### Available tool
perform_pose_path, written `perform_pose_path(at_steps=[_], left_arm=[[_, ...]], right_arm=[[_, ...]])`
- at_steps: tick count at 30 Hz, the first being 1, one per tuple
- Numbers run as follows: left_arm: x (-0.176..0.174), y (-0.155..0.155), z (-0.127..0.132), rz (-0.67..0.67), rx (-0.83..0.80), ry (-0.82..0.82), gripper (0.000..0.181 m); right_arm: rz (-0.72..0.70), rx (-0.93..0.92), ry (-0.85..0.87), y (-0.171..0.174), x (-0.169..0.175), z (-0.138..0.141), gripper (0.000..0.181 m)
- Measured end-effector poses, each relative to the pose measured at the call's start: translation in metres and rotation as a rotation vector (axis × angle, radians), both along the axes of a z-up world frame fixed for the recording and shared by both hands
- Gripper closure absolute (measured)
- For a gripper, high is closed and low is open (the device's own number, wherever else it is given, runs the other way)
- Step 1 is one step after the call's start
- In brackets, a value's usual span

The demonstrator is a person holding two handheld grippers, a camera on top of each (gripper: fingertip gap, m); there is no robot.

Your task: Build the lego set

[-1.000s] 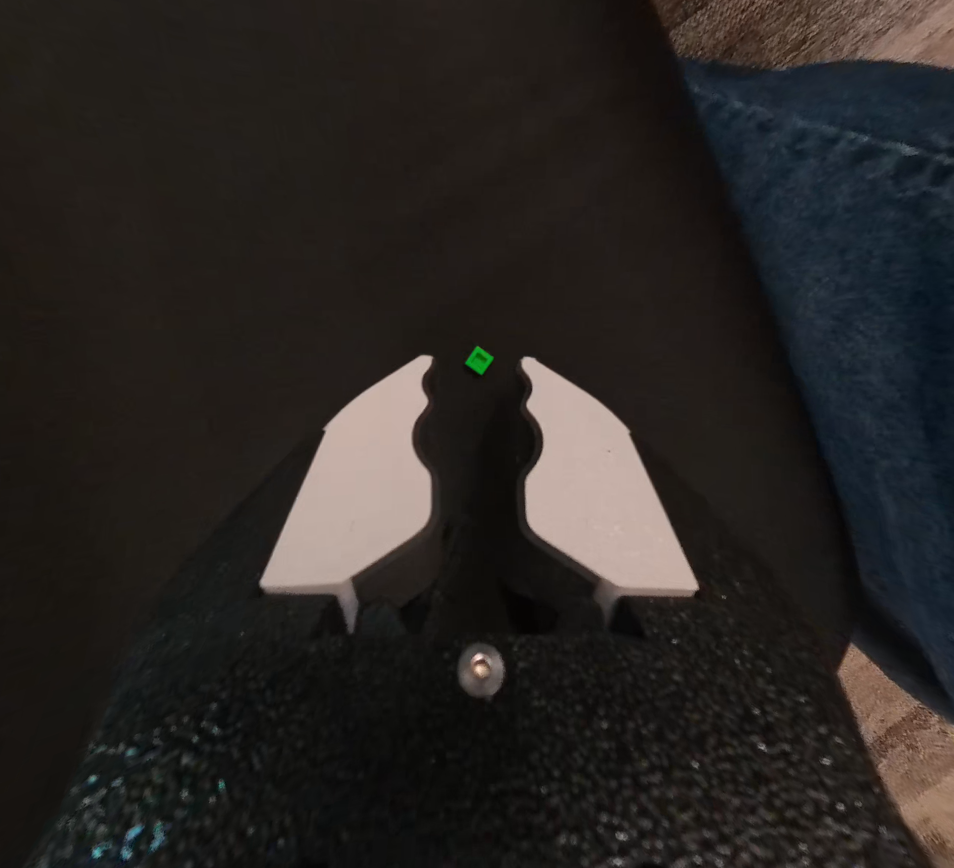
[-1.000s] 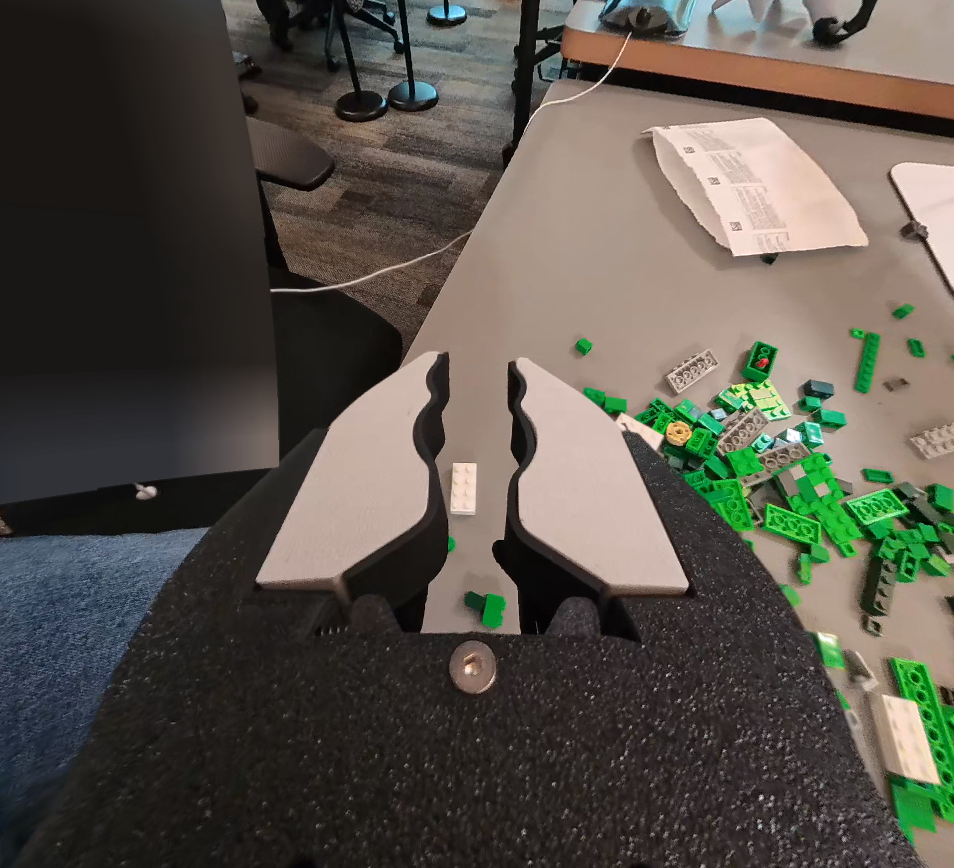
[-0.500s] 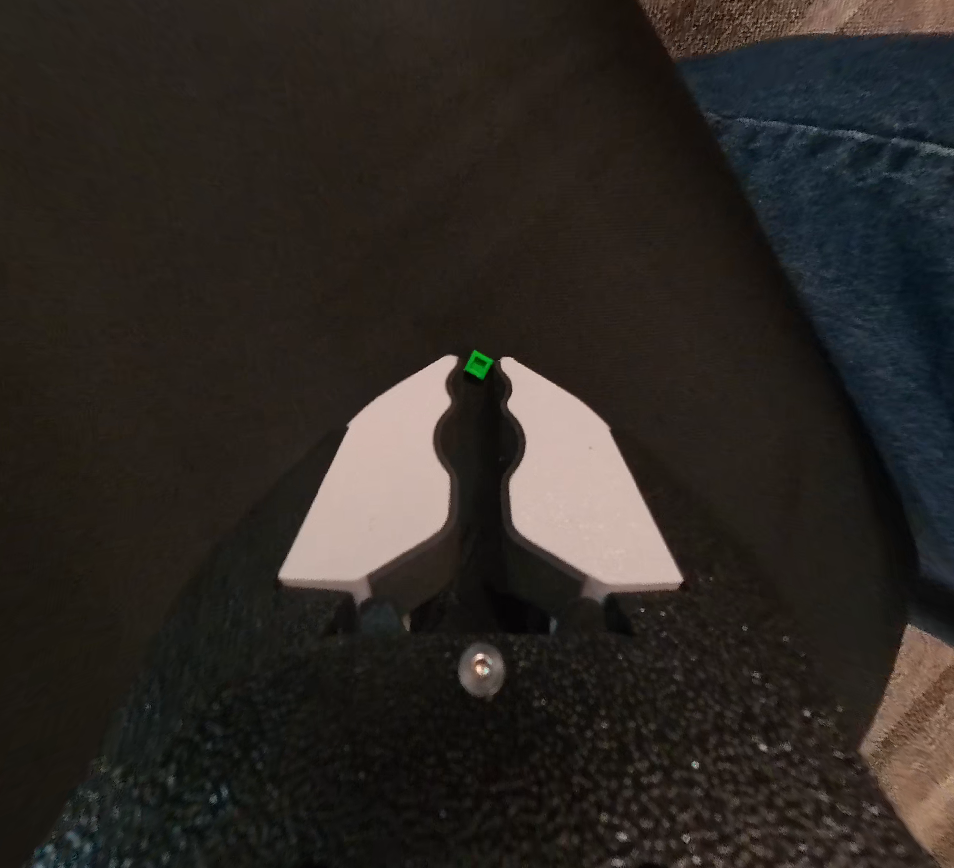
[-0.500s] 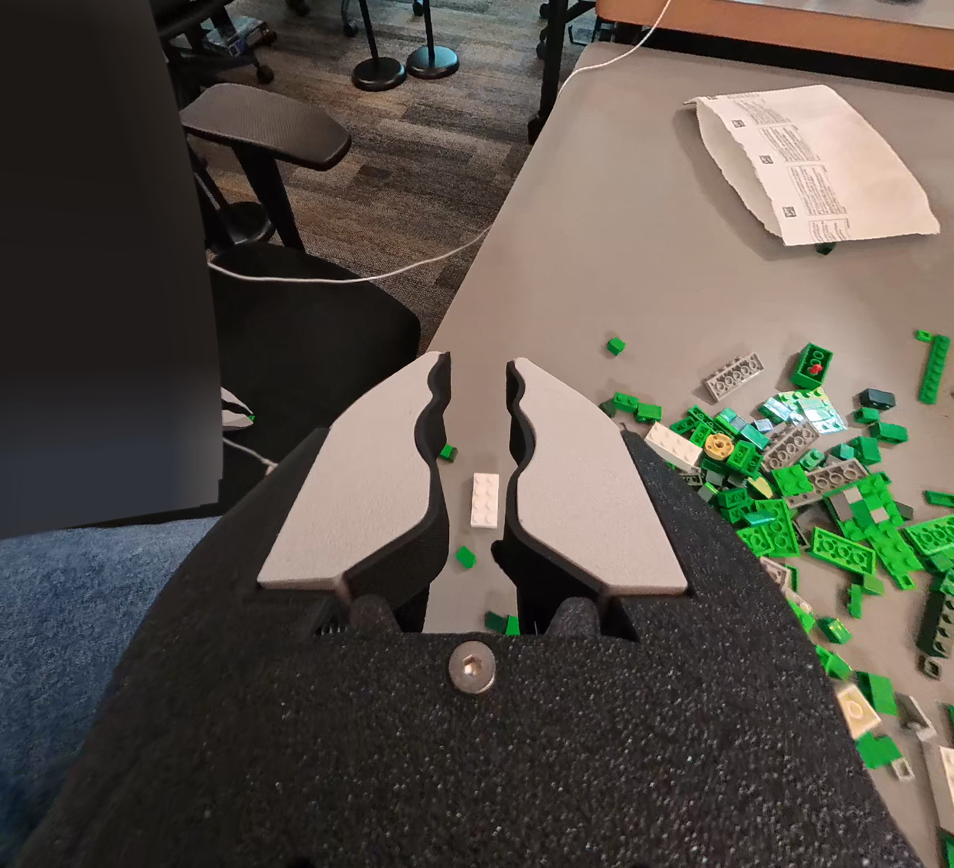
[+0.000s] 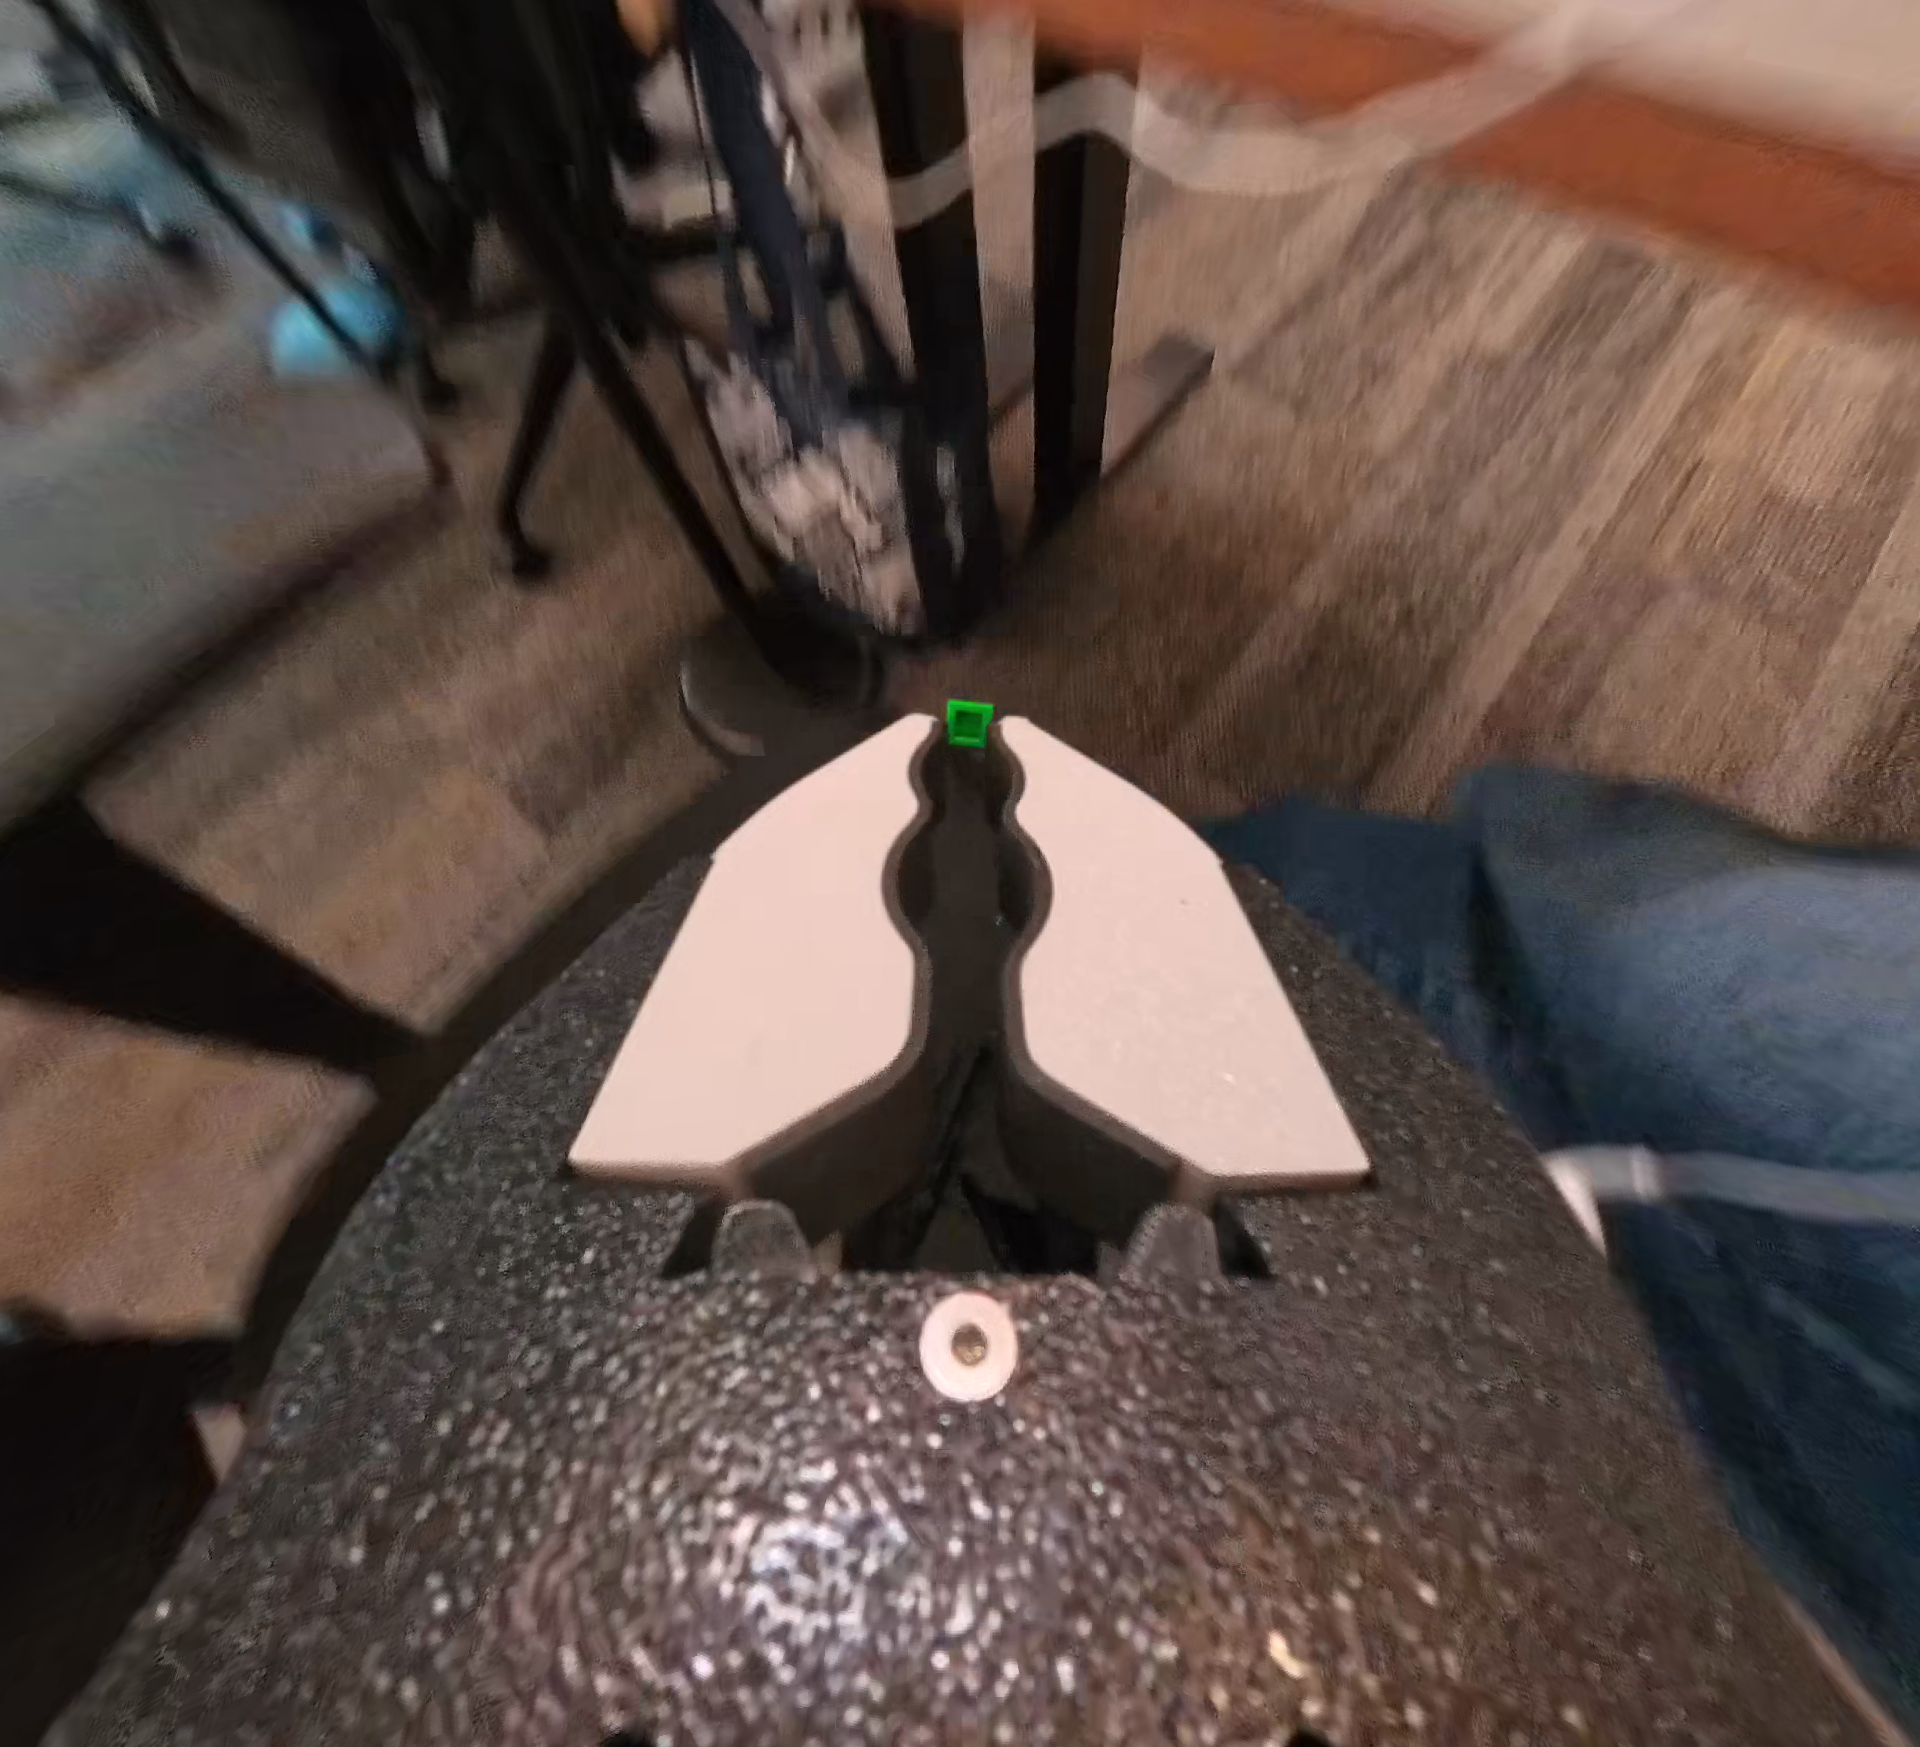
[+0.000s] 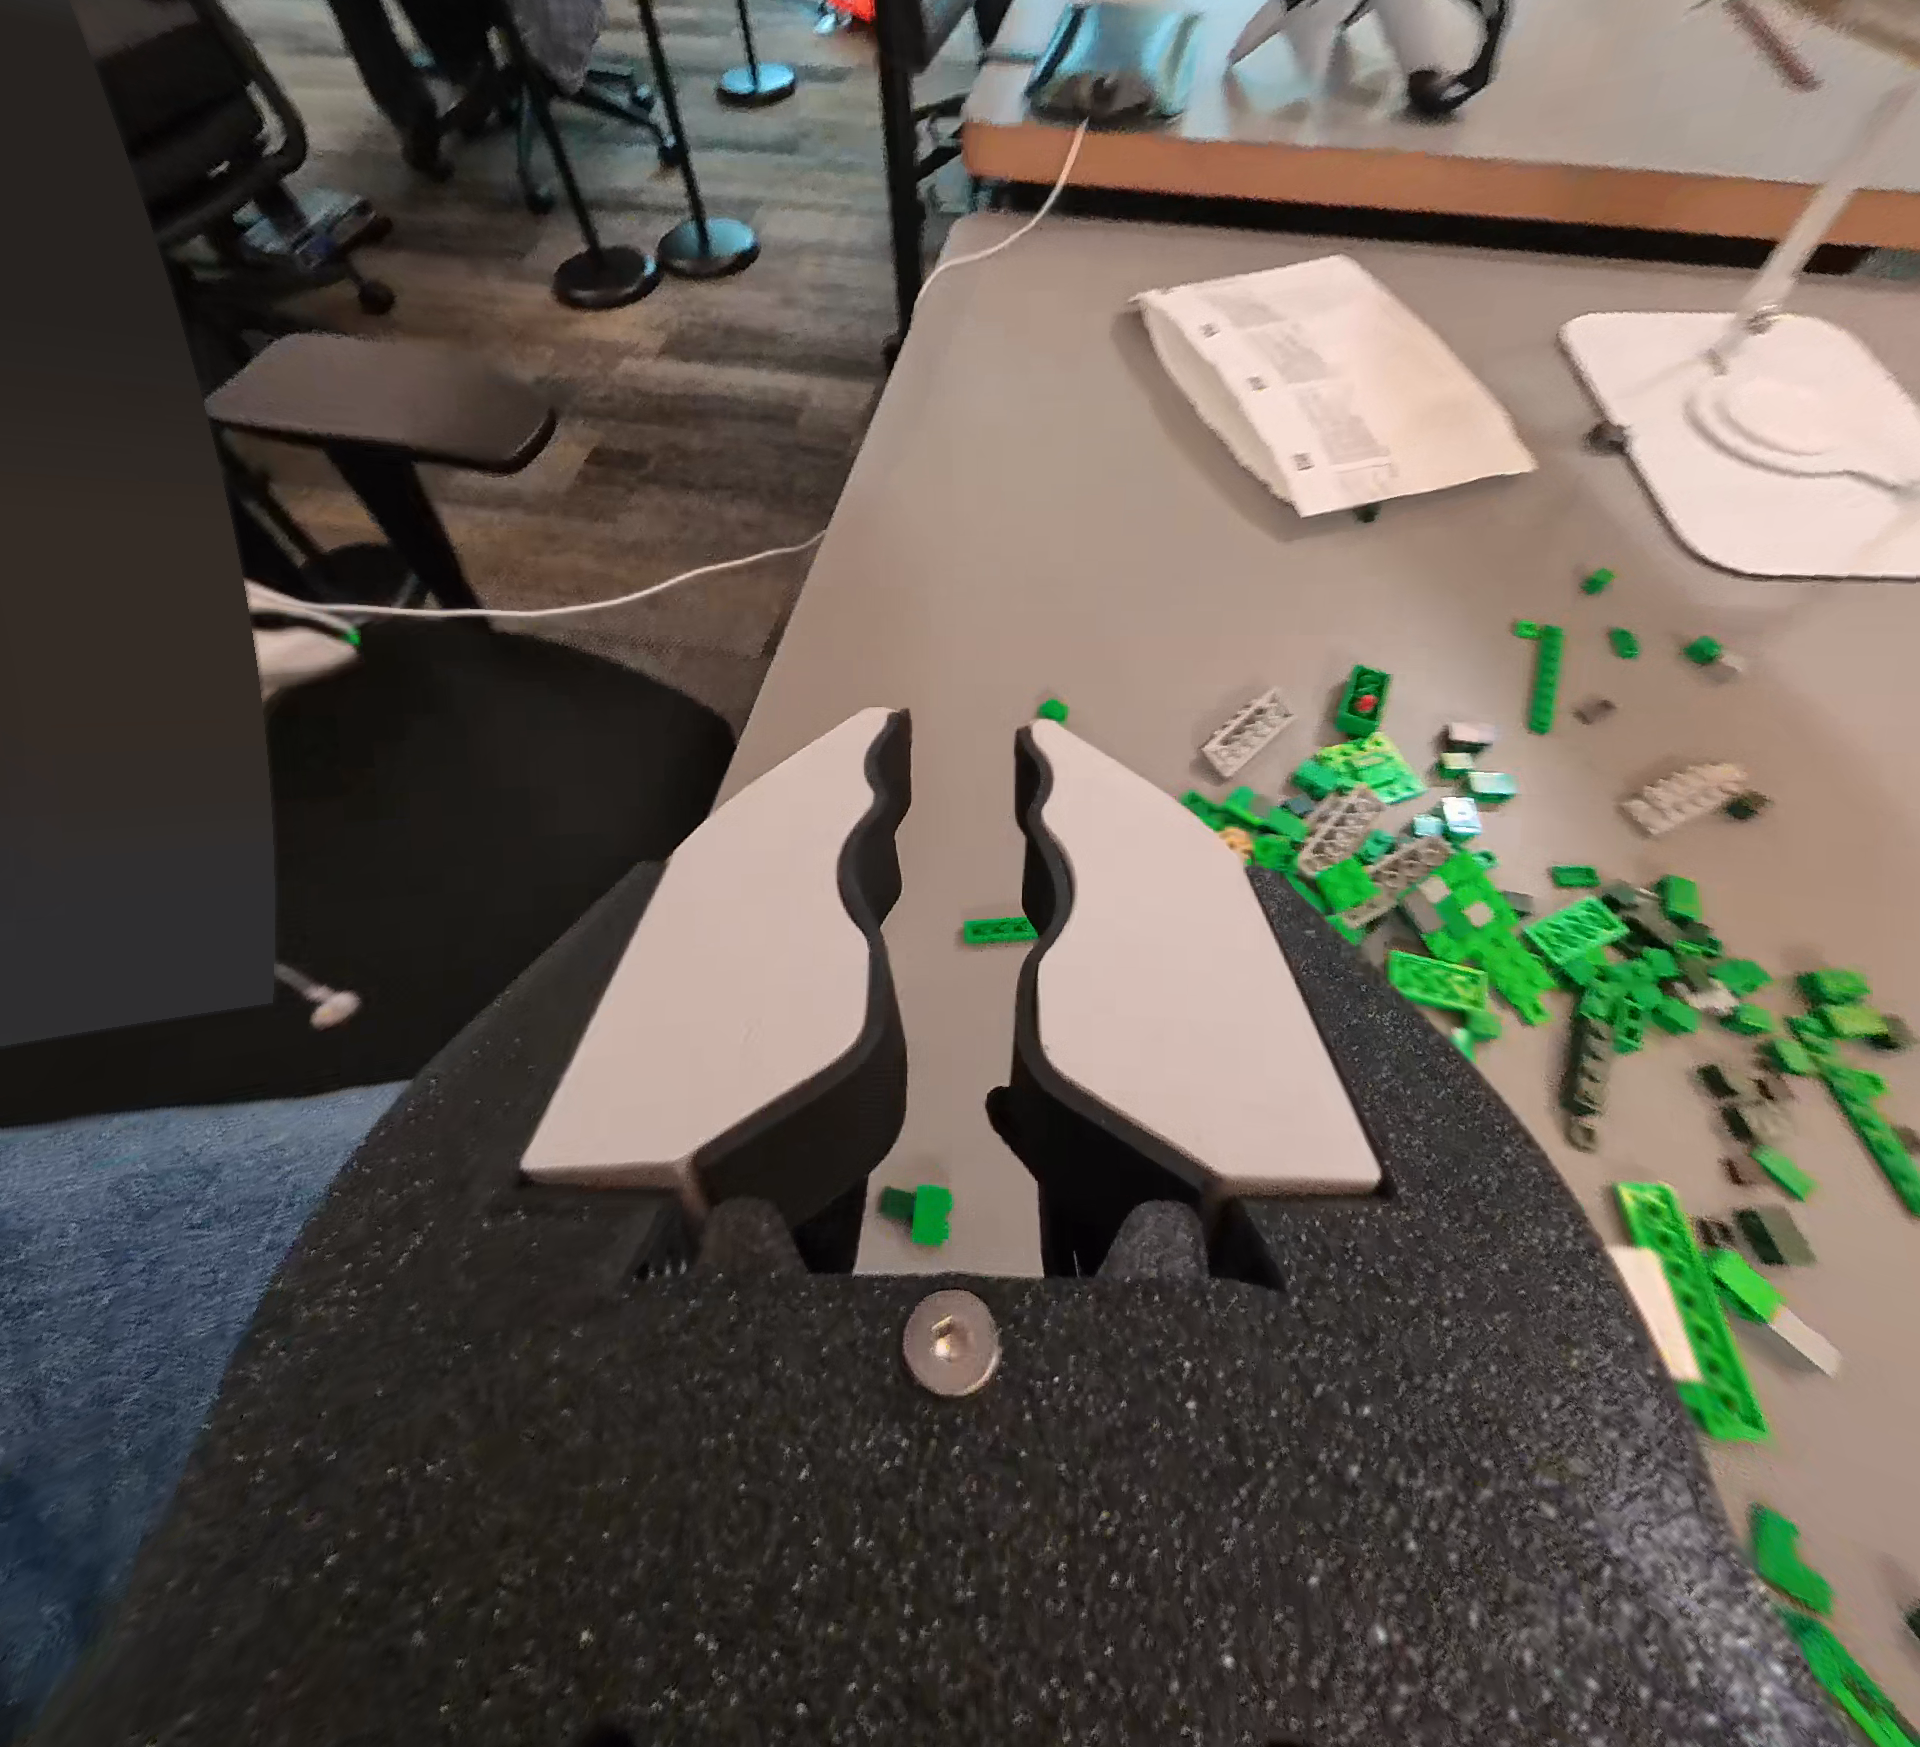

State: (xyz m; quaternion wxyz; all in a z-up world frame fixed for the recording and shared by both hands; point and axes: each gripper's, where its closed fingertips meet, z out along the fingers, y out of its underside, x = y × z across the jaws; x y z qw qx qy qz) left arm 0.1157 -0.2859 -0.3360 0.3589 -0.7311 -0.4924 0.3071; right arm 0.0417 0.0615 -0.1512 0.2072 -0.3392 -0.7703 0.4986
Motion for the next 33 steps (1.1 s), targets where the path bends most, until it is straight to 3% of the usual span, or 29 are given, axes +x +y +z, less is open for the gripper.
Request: perform_pose_path(at_steps=[1,5,9,12,15,19,24,28,33], left_arm=[[-0.017,0.007,0.032,-0.036,-0.012,0.047,0.174],[-0.085,0.044,0.144,-0.166,0.010,0.185,0.173],[-0.141,0.098,0.229,-0.341,-0.010,0.269,0.174],[-0.172,0.153,0.268,-0.516,-0.037,0.310,0.174],[-0.196,0.217,0.280,-0.702,-0.055,0.325,0.174],[-0.224,0.303,0.252,-0.972,-0.105,0.306,0.174],[-0.255,0.386,0.162,-1.250,-0.128,0.124,0.174],[-0.258,0.416,0.091,-1.452,-0.159,-0.072,0.174],[-0.255,0.432,0.050,-1.522,-0.097,-0.175,0.174]], right_arm=[[-0.026,-0.014,0.014,0.006,-0.001,0.008,0.162],[-0.122,-0.109,0.054,0.023,-0.005,0.040,0.164],[-0.211,-0.162,0.113,0.036,-0.008,0.065,0.165],[-0.299,-0.168,0.161,0.051,-0.012,0.076,0.165],[-0.388,-0.155,0.202,0.072,-0.016,0.076,0.165],[-0.561,-0.093,0.235,0.113,-0.028,0.043,0.167],[-0.739,-0.080,0.161,0.155,-0.058,-0.009,0.167],[-0.727,-0.101,0.082,0.164,-0.085,-0.042,0.169],[-0.709,-0.059,0.086,0.171,-0.095,-0.062,0.167]])
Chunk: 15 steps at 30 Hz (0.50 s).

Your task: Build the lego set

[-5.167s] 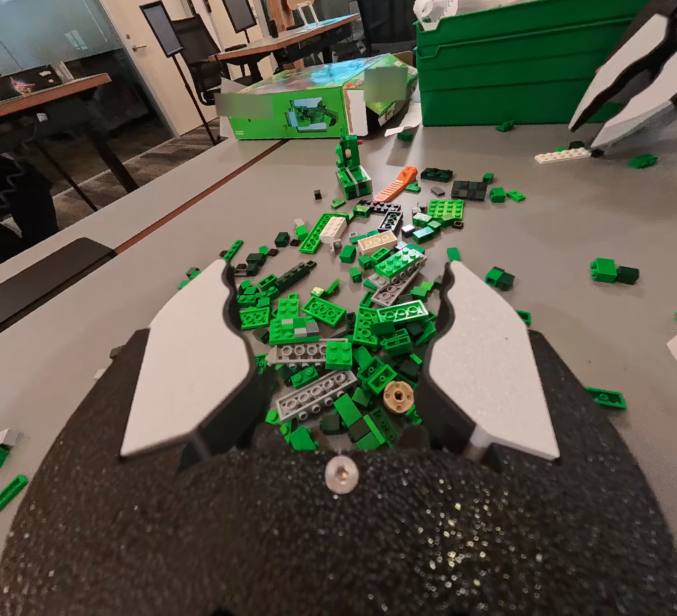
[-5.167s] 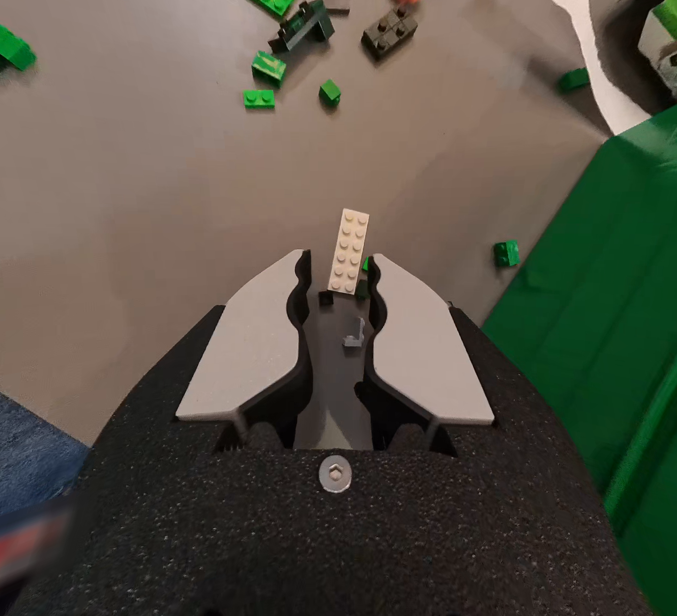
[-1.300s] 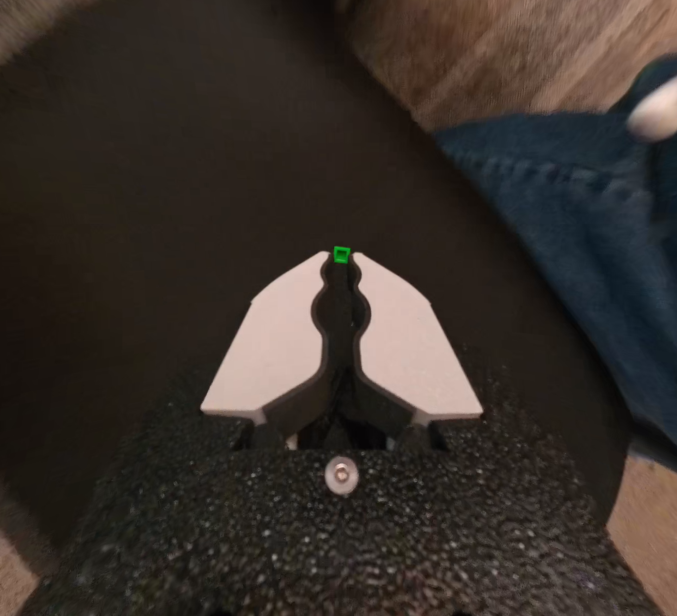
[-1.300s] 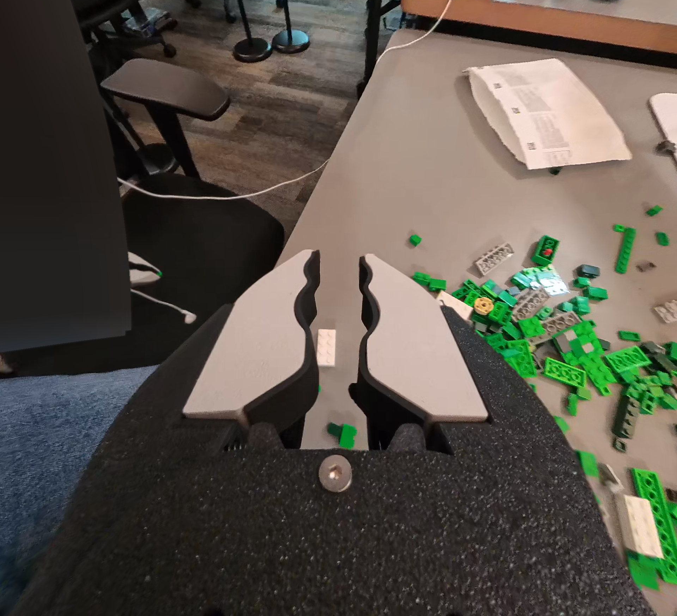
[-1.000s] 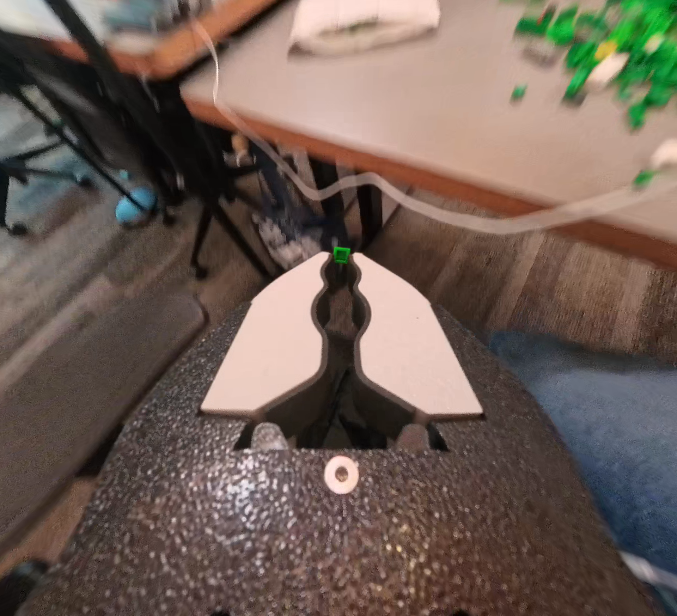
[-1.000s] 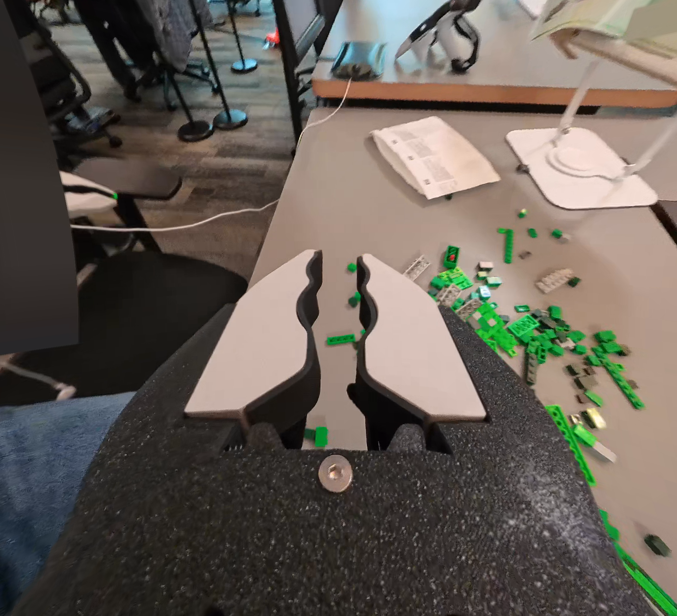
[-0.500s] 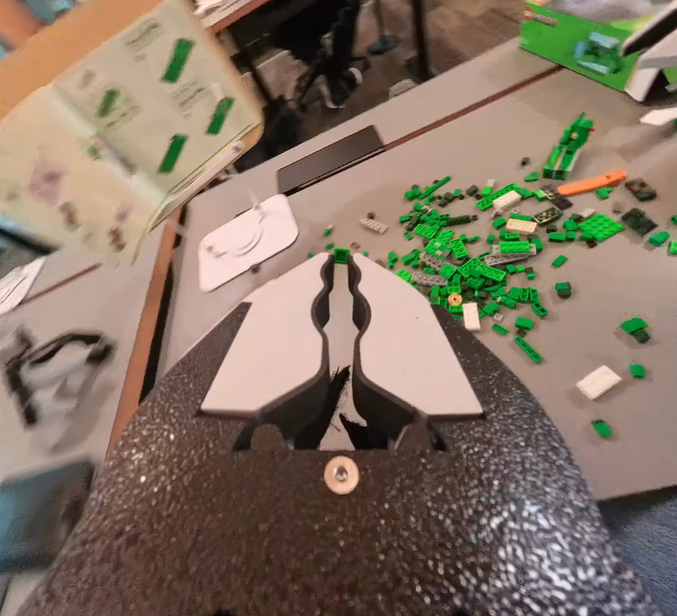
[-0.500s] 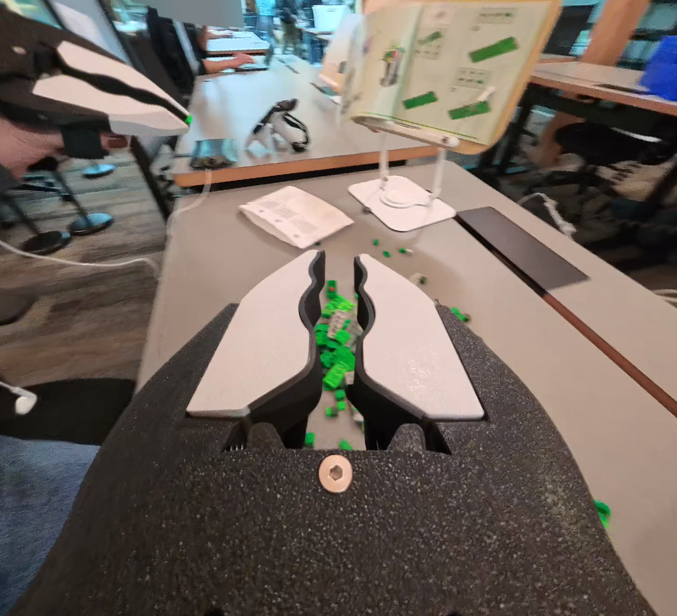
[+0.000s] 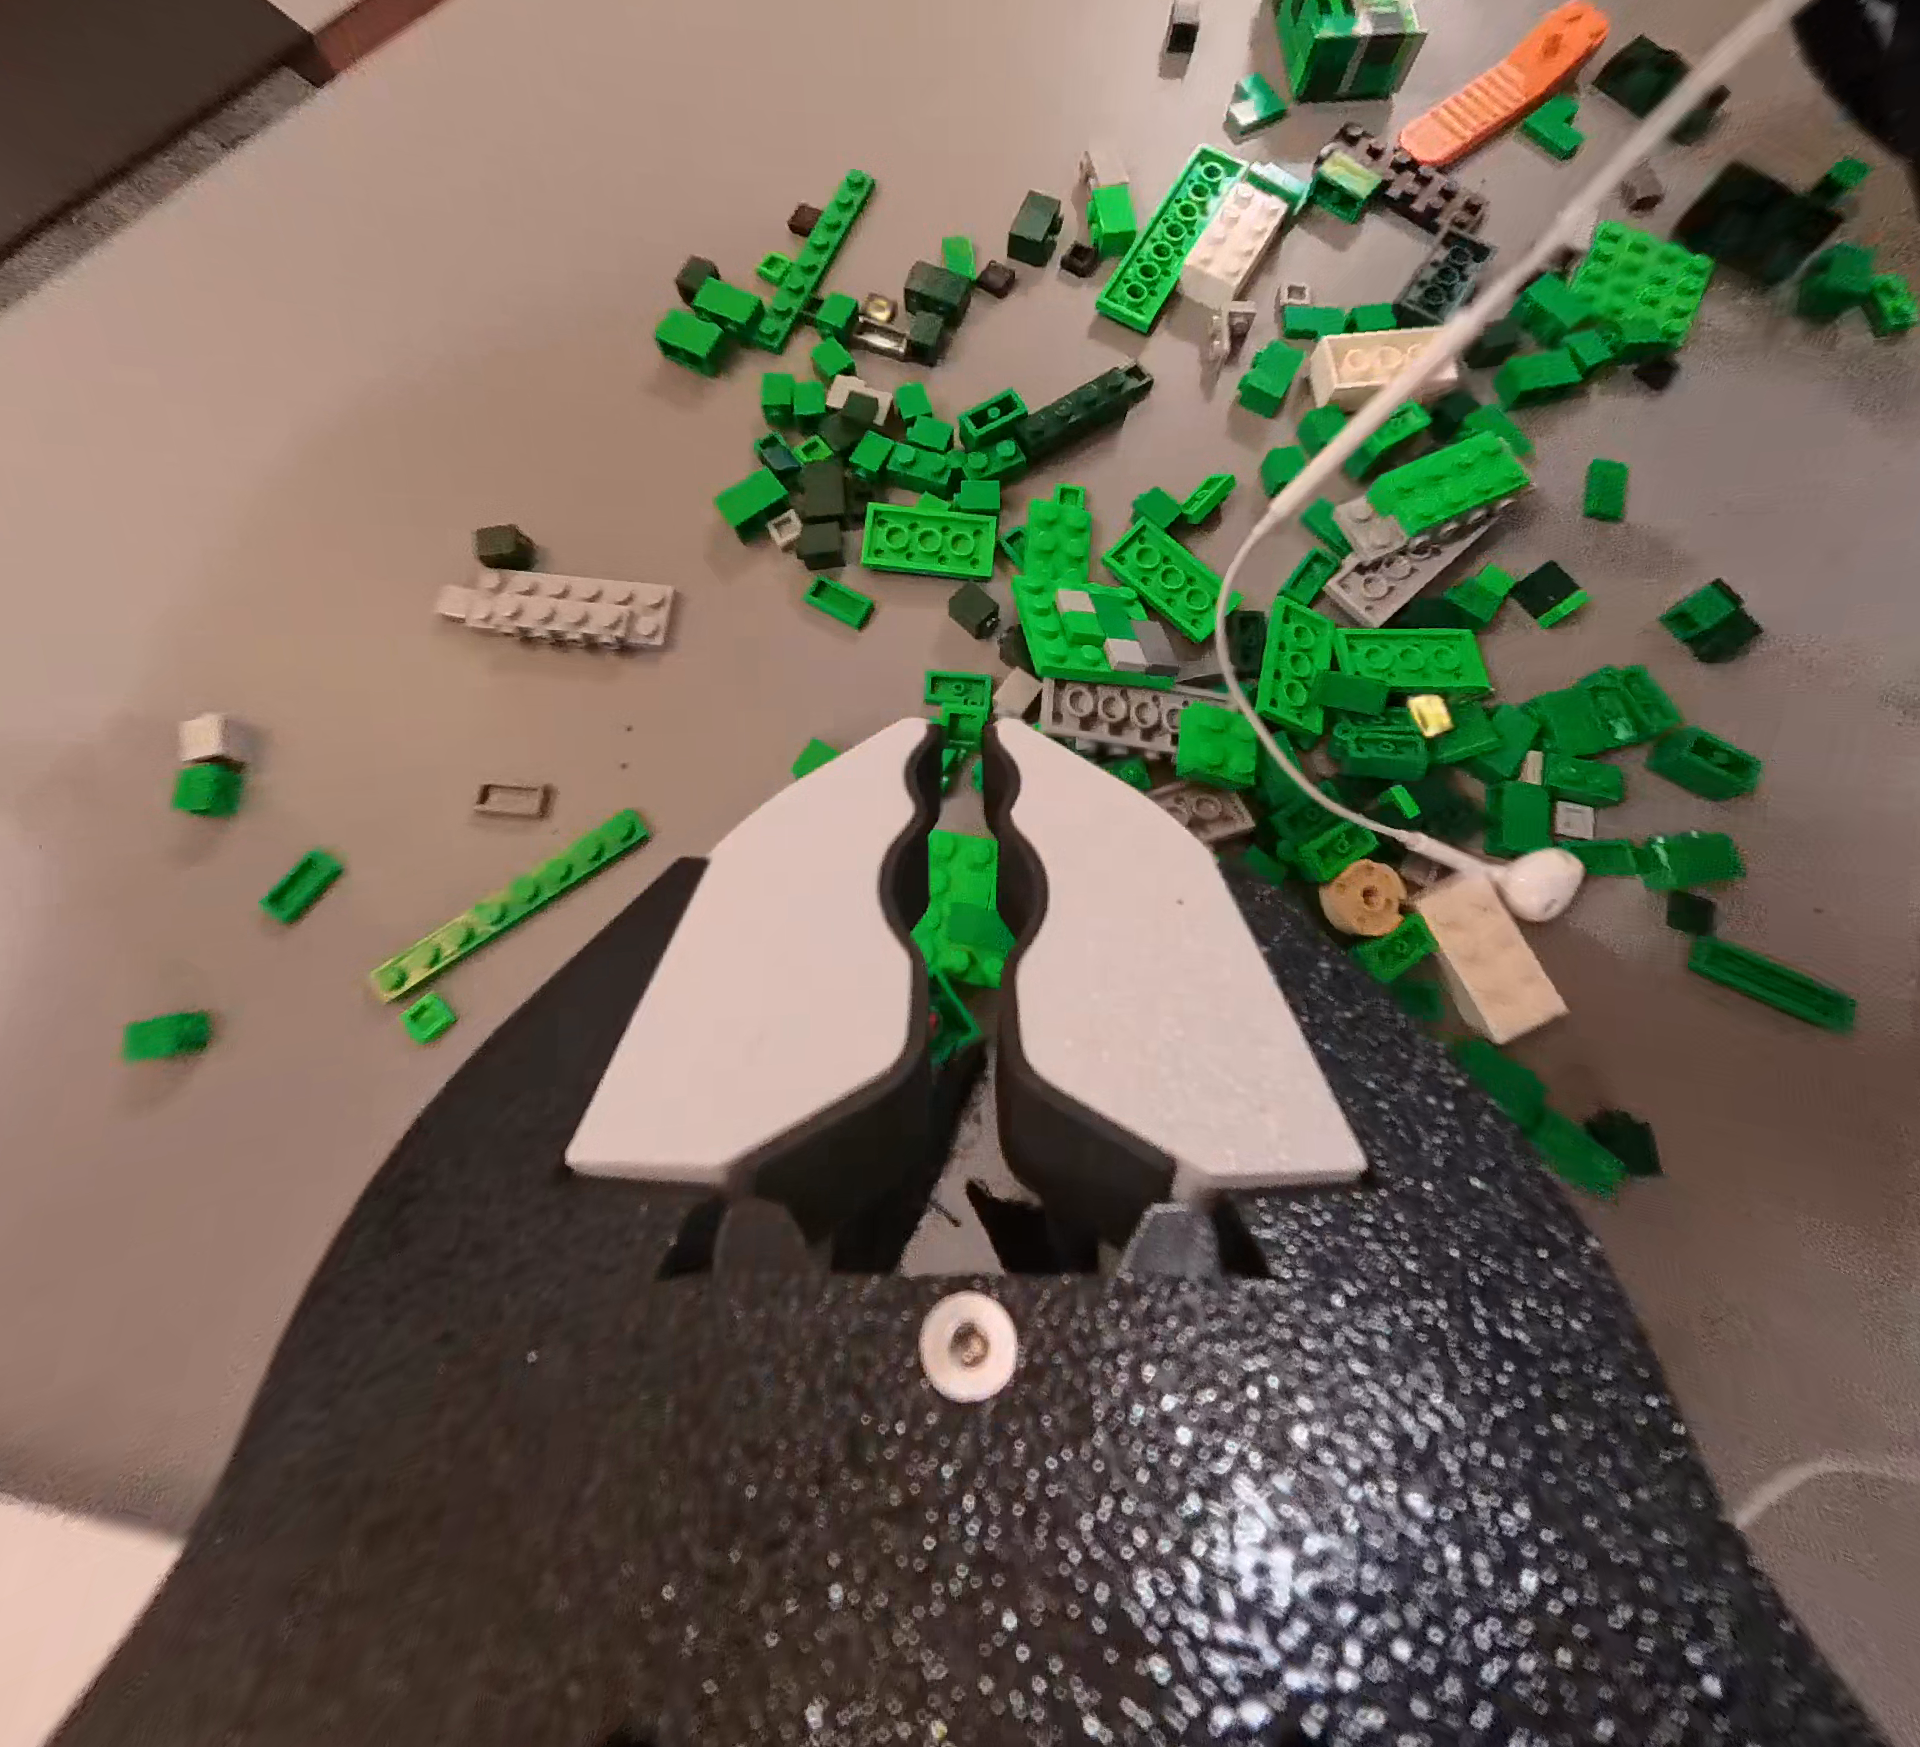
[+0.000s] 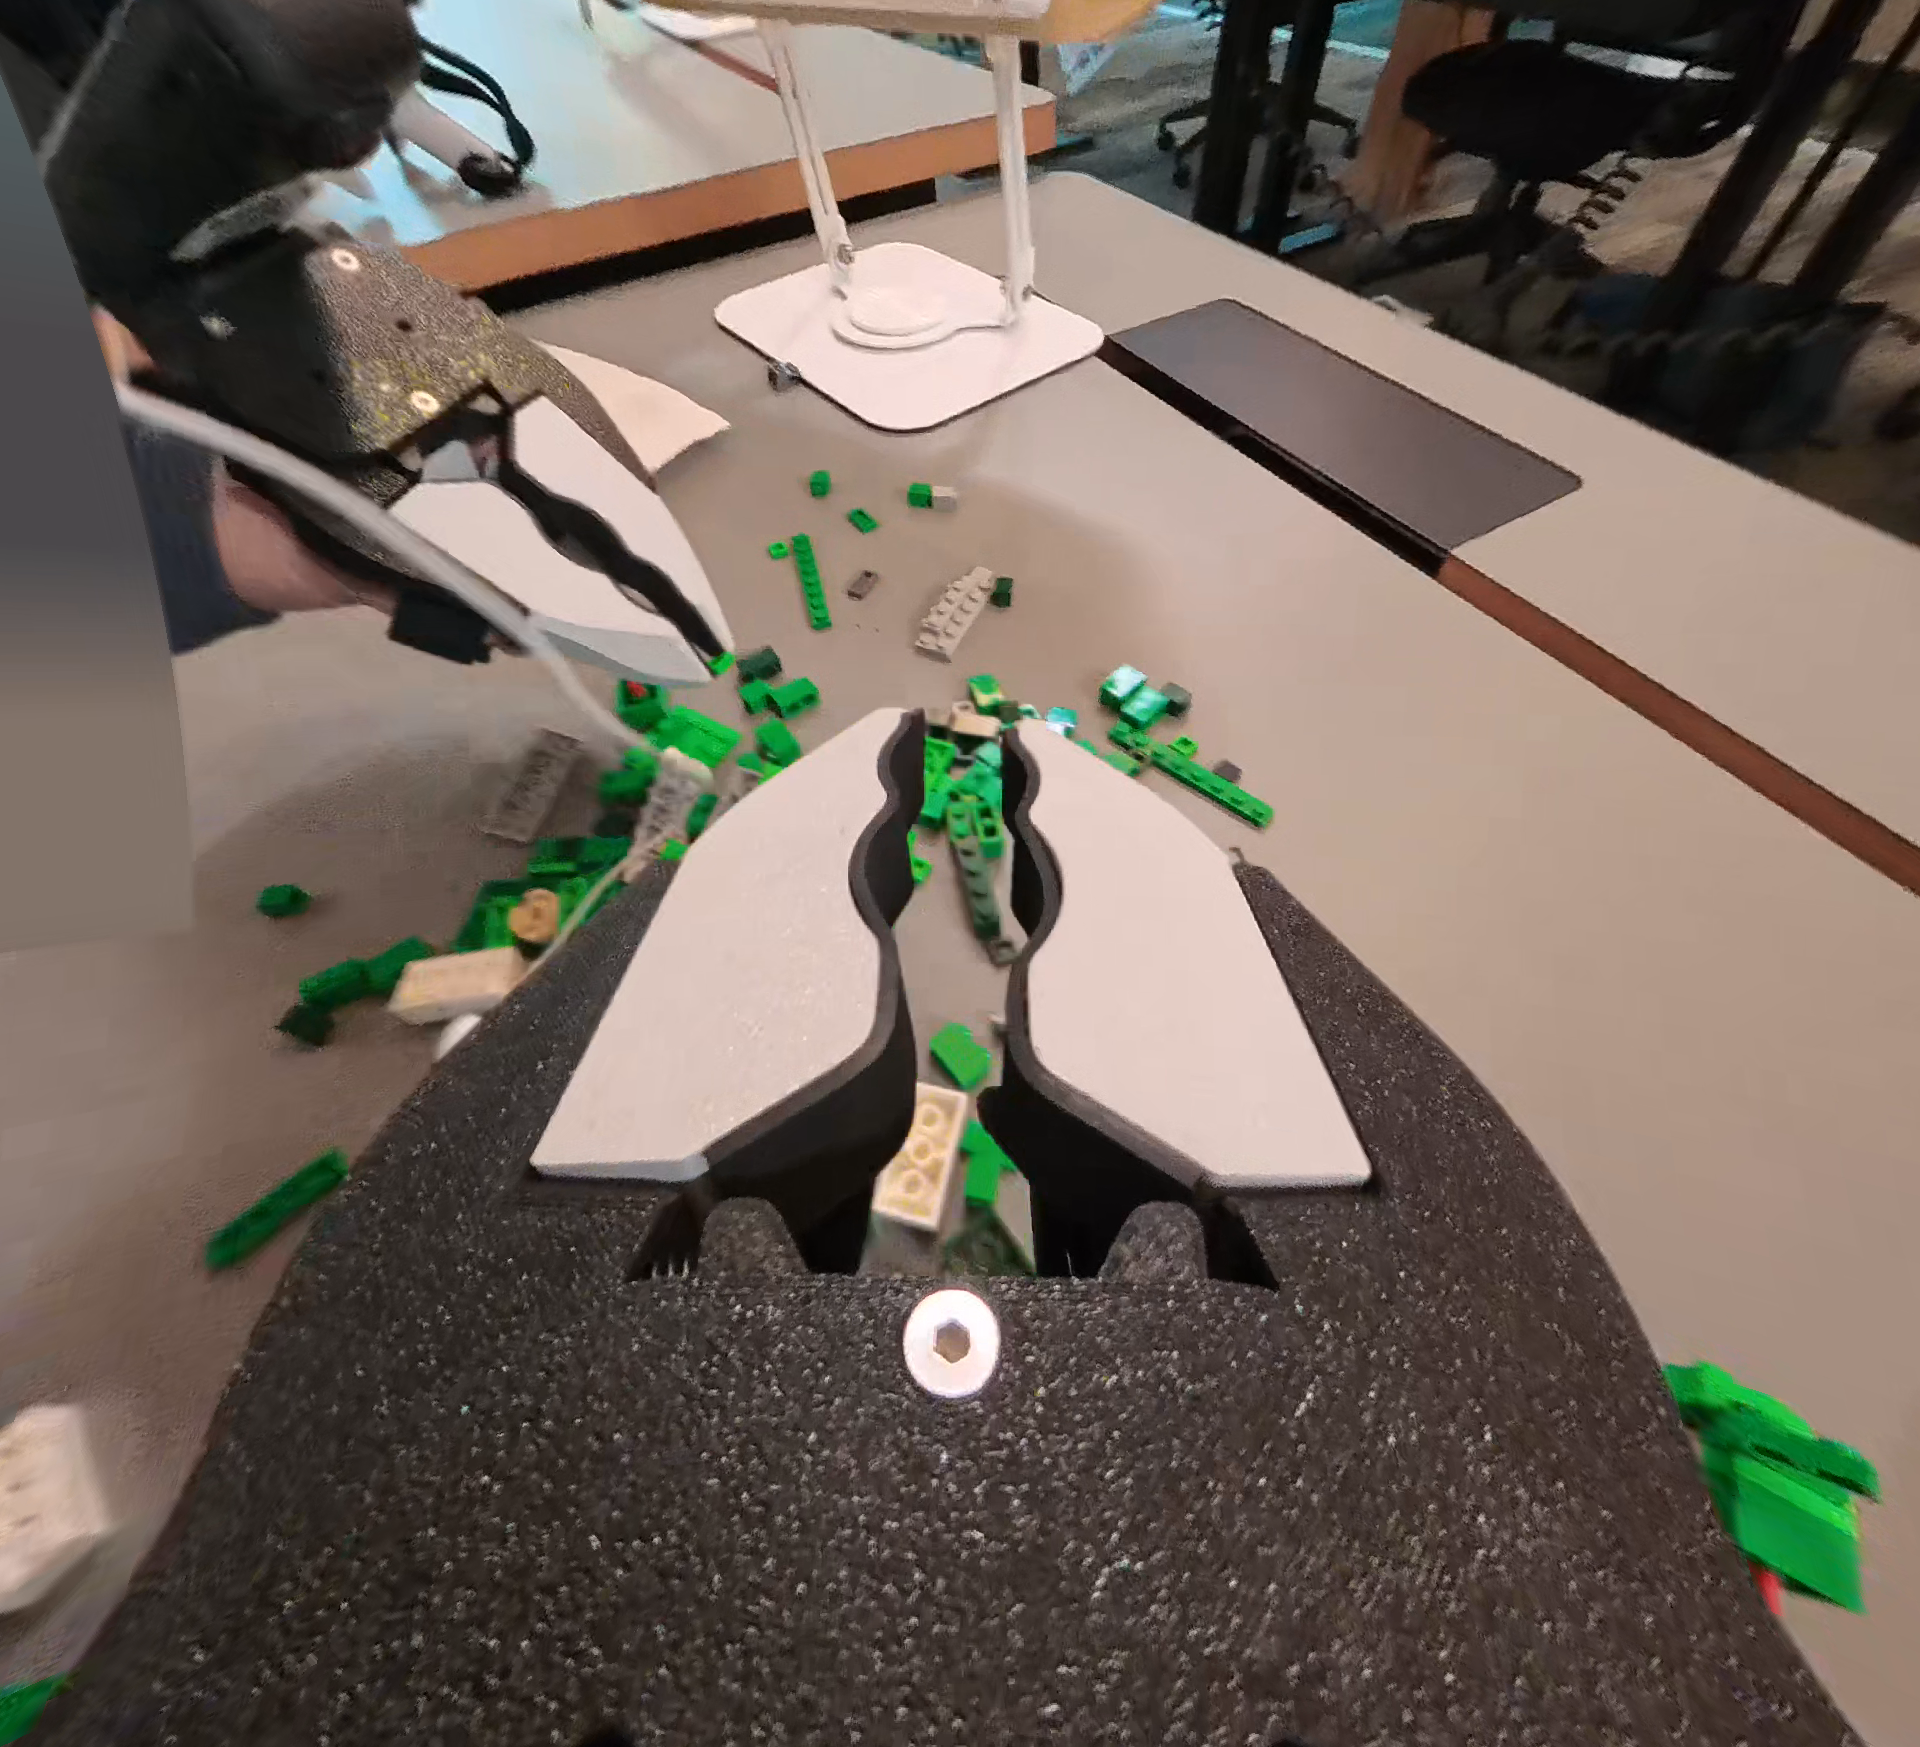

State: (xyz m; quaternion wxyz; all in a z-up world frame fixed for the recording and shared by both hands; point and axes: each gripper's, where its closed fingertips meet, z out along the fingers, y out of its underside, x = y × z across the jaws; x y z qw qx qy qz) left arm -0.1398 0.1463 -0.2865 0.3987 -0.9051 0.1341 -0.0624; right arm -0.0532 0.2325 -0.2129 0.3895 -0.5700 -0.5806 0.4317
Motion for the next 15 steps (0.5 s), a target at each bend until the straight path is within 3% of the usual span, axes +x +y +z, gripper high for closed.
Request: perform_pose_path(at_steps=[6,12,15], left_arm=[[0.014,0.008,-0.012,-0.062,0.005,-0.080,0.165],[0.018,0.010,0.024,-0.040,-0.006,-0.137,0.134],[0.024,0.006,0.035,-0.012,-0.103,-0.194,0.114]], right_arm=[[-0.142,0.070,-0.027,0.018,0.021,-0.005,0.166],[-0.285,0.041,-0.050,0.022,0.057,0.027,0.163],[-0.338,0.014,-0.046,0.020,0.074,0.037,0.161]])
